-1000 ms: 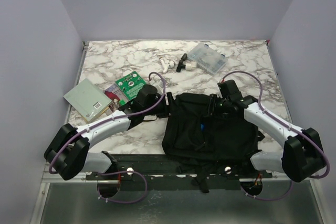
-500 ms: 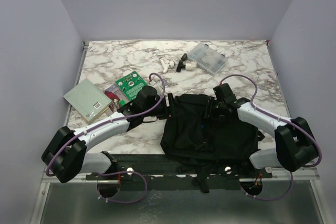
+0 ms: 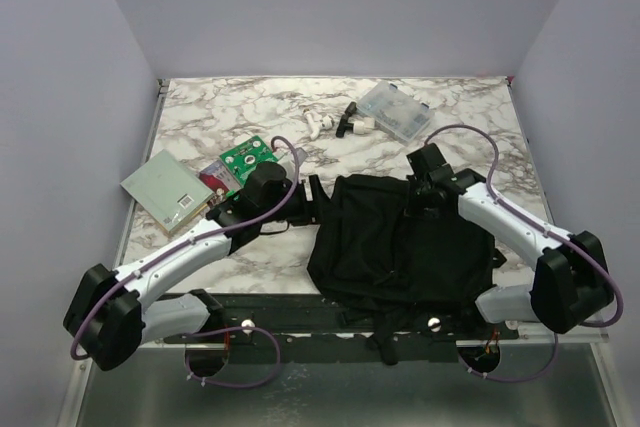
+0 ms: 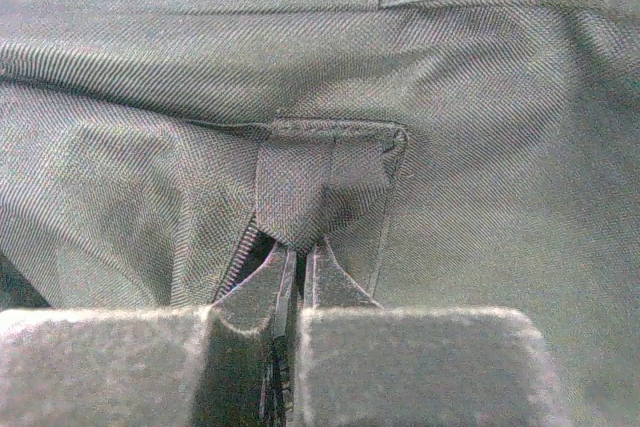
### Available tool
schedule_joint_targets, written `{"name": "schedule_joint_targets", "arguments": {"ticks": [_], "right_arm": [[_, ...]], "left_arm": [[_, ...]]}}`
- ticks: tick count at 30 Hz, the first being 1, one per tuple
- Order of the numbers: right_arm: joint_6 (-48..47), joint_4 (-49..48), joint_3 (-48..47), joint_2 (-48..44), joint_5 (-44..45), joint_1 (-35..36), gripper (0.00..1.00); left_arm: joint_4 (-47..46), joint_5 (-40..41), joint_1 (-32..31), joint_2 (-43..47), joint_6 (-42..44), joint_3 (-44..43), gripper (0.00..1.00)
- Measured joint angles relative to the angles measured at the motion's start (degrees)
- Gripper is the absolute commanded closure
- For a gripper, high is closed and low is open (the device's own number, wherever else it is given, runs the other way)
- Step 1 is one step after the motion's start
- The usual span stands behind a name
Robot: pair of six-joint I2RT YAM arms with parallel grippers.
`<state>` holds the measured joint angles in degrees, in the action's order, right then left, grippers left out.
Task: Pack the student bag
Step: Place the stationery in the student bag, then pick up the stationery from the center of the board.
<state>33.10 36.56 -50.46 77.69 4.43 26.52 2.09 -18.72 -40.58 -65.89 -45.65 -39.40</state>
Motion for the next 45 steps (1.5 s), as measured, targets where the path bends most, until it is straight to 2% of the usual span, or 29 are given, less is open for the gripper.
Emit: {"name": "schedule_joint_targets", "arguments": {"ticks": [6, 8, 10, 12, 21, 27, 31, 35, 41, 45], "right_arm": [[-2.3, 3.6, -1.7, -2.9, 3.2, 0.0, 0.99], [-3.1, 4.2, -2.6, -1.9, 3.1, 0.0, 0.91], [-3.7, 4.3, -3.4, -0.8, 3.1, 0.0, 0.76], [-4.5, 4.2, -4.2, -0.1, 3.2, 0.0, 0.69], [-7.2, 5.5, -9.6, -1.7, 3.2, 0.0, 0.54], [-7.7, 4.8, -16.8, -1.6, 3.2, 2.6, 0.41], [-6.6, -0.9, -20.2, 1.7, 1.8, 8.9, 0.36], [-4.0, -10.1, -22.2, 9.8, -1.2, 16.5, 0.29], [-0.2, -24.5, -23.5, 23.8, -3.7, 26.8, 0.24], [1.0, -31.8, -25.0, 31.5, -3.0, 31.4, 0.23]], "left_arm": [[6.1, 0.0, 5.7, 6.6, 3.0, -2.6, 0.28], [8.1, -0.3, 8.2, 8.4, 3.9, -3.9, 0.25], [10.0, -0.5, 10.3, 9.9, 5.0, -5.0, 0.24], [12.6, -0.5, 12.2, 11.7, 6.6, -6.1, 0.22], [26.1, 2.1, 16.7, 15.6, 16.9, -16.0, 0.08], [30.0, 12.0, 18.2, 19.8, 25.0, -20.9, 0.05], [28.4, 19.4, 18.4, 24.5, 28.4, -19.2, 0.04], [26.1, 23.5, 18.9, 29.4, 29.9, -14.6, 0.04], [22.4, 28.3, 21.1, 36.7, 31.3, -7.5, 0.02], [21.0, 30.3, 21.6, 39.6, 31.6, -6.1, 0.02]]}}
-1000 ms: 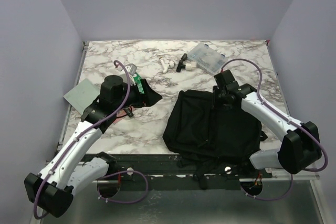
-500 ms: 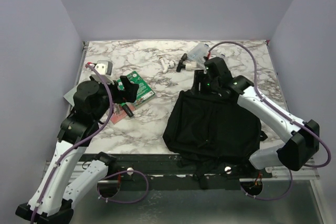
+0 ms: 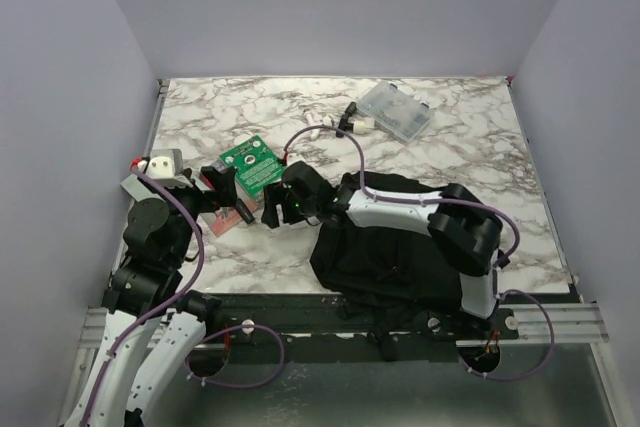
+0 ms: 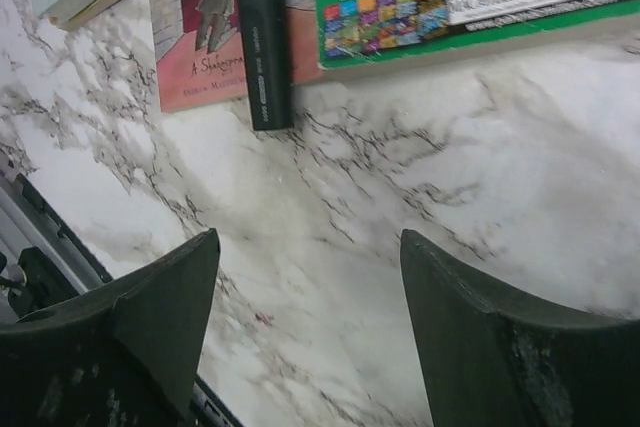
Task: Pack the student bag
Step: Pick up the stationery from the center of the board.
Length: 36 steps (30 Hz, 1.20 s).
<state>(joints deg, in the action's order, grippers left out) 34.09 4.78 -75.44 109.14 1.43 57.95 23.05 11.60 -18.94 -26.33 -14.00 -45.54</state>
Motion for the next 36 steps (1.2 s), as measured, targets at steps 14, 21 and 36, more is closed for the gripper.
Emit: {"name": "schedule_joint_targets", "arguments": {"ticks": [14, 21, 36], "right_arm": [[-0.7, -8.2, -12.9, 18.6, 11.2, 7.6, 0.27], [-2.9, -8.2, -15.5, 20.5, 13.5, 8.1, 0.28], [-6.6, -5.6, -21.7, 24.5, 18.4, 9.4, 0.42]], "left_arm": [[-2.1, 1.4, 0.2, 0.8, 0.1, 0.0, 0.02], [-2.2, 1.4, 0.7, 0.6, -0.2, 0.0, 0.02], [-2.3, 1.4, 2.0, -0.2, -0.3, 0.1, 0.02]]}}
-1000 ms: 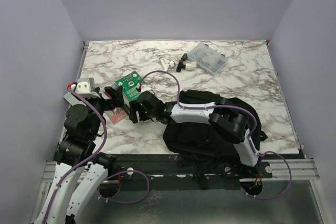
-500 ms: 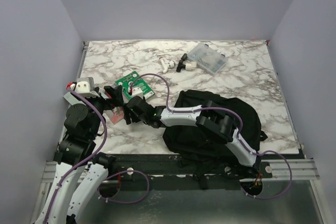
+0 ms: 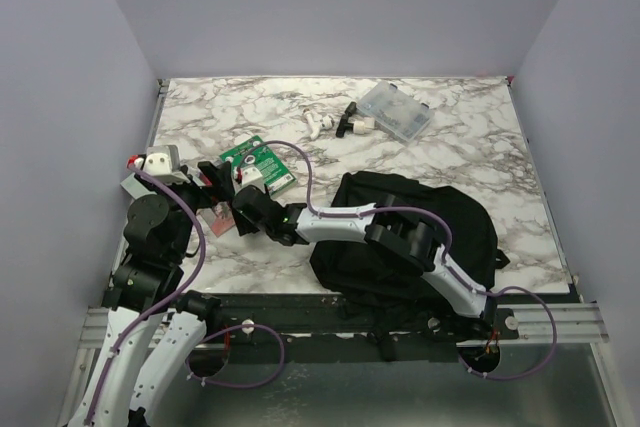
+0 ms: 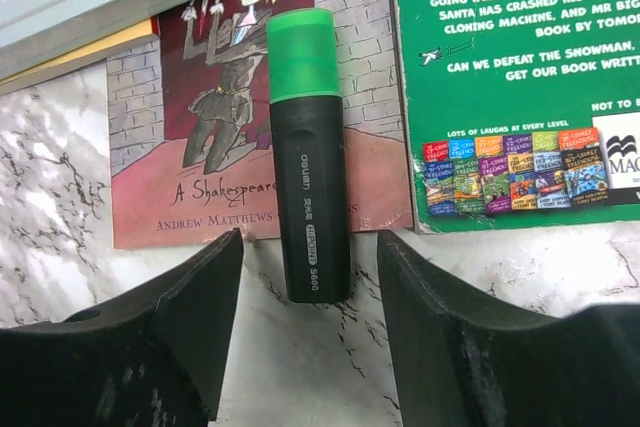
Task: Pack the student bag
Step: Pick up the stationery from the center of the board.
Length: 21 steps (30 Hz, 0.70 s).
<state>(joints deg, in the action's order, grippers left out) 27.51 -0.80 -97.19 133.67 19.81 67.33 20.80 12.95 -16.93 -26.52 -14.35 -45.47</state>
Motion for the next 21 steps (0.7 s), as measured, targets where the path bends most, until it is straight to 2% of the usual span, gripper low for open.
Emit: {"name": "schedule_joint_targets", "arguments": {"ticks": [6, 9, 16, 19, 21], "right_arm": [[-1.9, 1.2, -1.4, 1.0, 2.6, 0.7, 0.53], [-2.3, 2.0, -2.5, 1.6, 3.3, 0.9, 0.63], [-2.5, 2.6, -2.7, 1.7, 3.5, 0.9, 0.79], [-2.5, 2.1, -1.1, 0.7, 3.5, 1.0, 0.86], [-2.5, 2.2, 0.5, -0.5, 3.5, 1.0, 0.93]], "left_arm": [[0.0, 0.0, 0.0, -0.4, 0.0, 0.0, 0.02], [0.0, 0.0, 0.0, -0.4, 0.0, 0.0, 0.02], [0.0, 0.0, 0.0, -0.4, 0.0, 0.0, 0.02], [0.0, 0.0, 0.0, -0.4, 0.0, 0.0, 0.02], [0.0, 0.0, 0.0, -0.4, 0.0, 0.0, 0.02]]}}
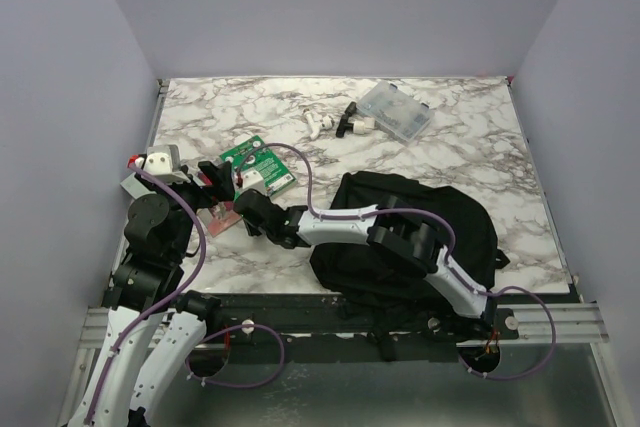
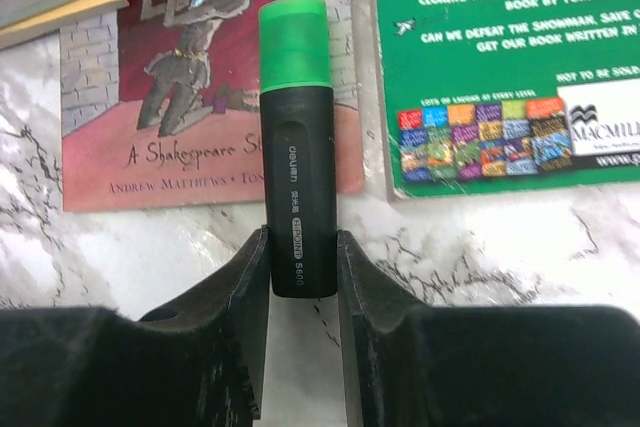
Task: Pack the student bag
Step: Pick up the stationery from the center of the board, then place the stationery in the student bag.
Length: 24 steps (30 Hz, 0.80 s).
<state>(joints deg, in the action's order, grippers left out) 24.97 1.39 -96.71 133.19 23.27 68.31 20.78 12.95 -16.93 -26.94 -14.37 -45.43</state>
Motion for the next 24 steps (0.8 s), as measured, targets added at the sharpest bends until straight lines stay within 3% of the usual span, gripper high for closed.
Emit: {"name": "schedule_joint_targets", "arguments": {"ticks": [2, 6, 13, 17, 24], "right_arm": [[0.0, 0.0, 1.7, -1.4, 0.0, 0.0, 0.99], [-0.5, -0.1, 9.2, -7.8, 0.1, 0.0, 0.99], [-2.5, 2.0, 25.0, -26.6, 5.3, -0.4, 0.99], [-0.3, 9.4, 33.4, -40.1, 8.0, -2.6, 0.99], [9.8, 28.9, 41.5, -56.5, 5.2, -16.3, 0.99]], "left_arm": [[0.0, 0.0, 0.0, 0.0, 0.0, 0.0, 0.02], [0.0, 0.0, 0.0, -0.1, 0.0, 0.0, 0.02], [0.1, 0.0, 0.0, -0.8, -0.2, 0.0, 0.01], [0.1, -0.5, 0.1, -1.7, -0.6, 0.0, 0.02], [0.3, -2.5, 0.1, -3.7, -1.2, 0.0, 0.02]]}}
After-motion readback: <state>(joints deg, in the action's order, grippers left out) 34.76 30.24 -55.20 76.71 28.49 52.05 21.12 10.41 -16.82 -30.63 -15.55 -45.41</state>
